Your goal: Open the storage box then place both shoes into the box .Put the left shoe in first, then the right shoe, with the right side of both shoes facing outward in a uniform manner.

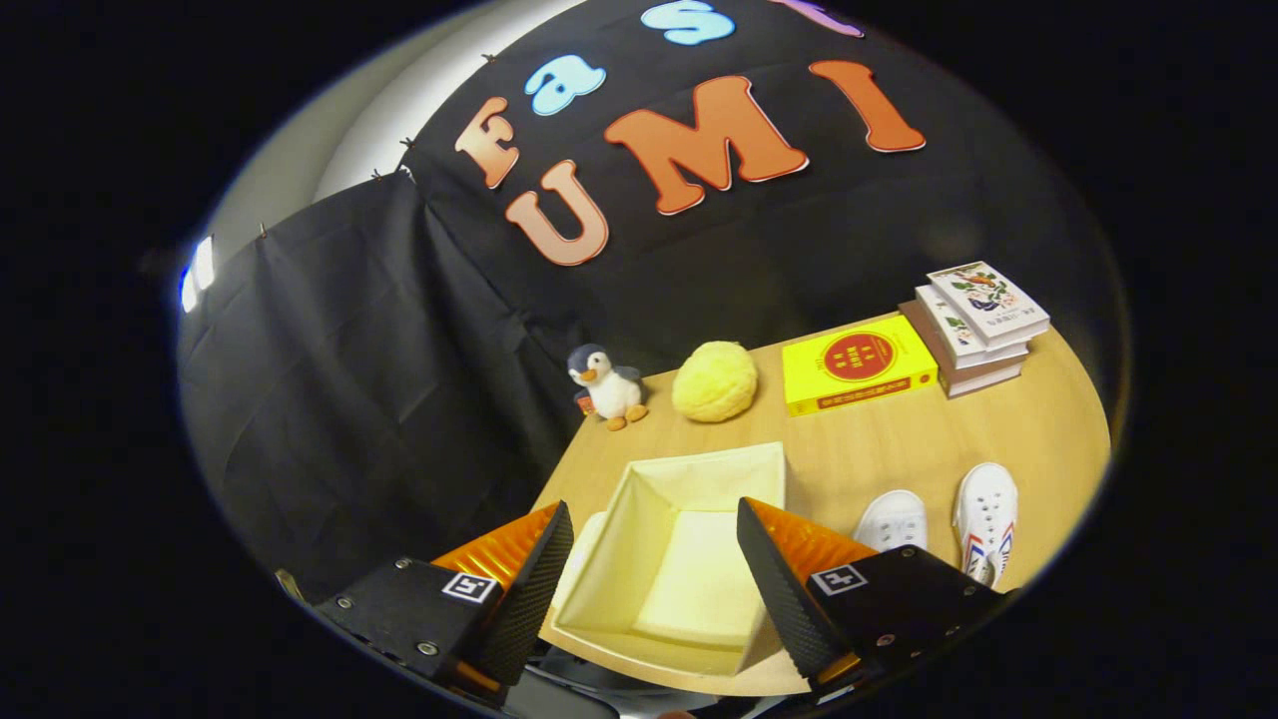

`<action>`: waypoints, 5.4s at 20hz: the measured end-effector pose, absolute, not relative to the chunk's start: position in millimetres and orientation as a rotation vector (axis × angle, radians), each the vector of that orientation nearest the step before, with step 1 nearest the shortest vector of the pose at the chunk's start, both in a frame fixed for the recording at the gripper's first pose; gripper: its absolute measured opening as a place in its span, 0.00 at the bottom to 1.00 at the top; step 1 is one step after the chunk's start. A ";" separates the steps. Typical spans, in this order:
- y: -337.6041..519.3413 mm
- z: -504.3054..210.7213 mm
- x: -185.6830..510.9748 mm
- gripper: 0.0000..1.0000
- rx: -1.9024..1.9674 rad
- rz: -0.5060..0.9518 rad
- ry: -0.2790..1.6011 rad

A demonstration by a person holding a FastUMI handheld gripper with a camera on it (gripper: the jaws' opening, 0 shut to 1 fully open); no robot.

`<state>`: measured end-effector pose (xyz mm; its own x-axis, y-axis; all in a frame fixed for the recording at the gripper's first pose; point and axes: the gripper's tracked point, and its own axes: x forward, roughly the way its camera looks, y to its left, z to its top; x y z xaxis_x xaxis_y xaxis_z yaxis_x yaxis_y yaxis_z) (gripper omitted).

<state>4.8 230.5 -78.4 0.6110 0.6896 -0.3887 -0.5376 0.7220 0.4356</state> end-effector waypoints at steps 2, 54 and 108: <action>203.9 -93.4 19.1 0.98 0.269 0.658 0.575; 122.9 -309.8 50.9 0.00 0.533 0.486 1.056; 353.4 -220.7 -33.3 0.29 0.411 0.635 1.001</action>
